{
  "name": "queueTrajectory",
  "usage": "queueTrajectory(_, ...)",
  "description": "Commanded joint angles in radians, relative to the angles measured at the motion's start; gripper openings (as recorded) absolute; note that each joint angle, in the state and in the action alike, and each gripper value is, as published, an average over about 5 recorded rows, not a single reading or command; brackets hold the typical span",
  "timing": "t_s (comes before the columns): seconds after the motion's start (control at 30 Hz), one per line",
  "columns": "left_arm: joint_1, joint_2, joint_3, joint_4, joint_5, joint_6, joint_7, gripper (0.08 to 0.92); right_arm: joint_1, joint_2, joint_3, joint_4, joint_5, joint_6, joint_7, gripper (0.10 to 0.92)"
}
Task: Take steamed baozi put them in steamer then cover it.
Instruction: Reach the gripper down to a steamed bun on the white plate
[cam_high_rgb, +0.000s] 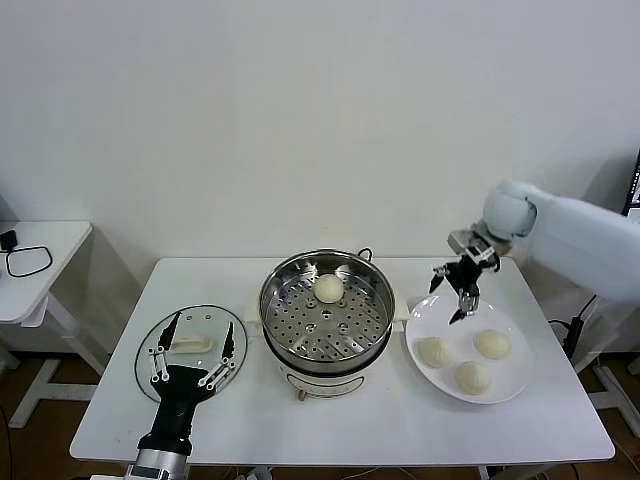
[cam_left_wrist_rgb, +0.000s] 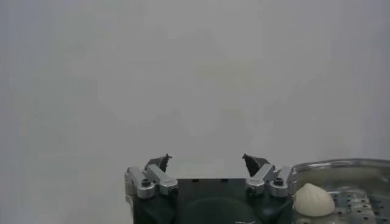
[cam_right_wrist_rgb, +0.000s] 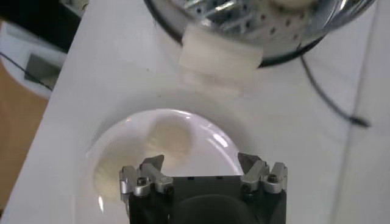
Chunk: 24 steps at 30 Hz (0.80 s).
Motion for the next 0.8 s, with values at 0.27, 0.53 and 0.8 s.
queueTrajectory(0.27, 0.002, -0.002, 0.002, 0.010, 0.004, -0.003, -0.001, 0.823, -0.189, 0.027, 0.061, -0.046, -0.007, -0.063, 0.087, 0.823)
queueTrajectory(0.53, -0.001, -0.001, -0.005, 0.019, 0.003, -0.006, -0.002, 0.823, -0.200, 0.026, 0.061, -0.047, -0.035, -0.061, 0.086, 0.823)
queueTrajectory(0.8, -0.006, -0.004, -0.006, 0.021, 0.001, -0.006, -0.004, 0.823, -0.206, 0.026, 0.064, -0.046, -0.036, -0.062, 0.128, 0.790)
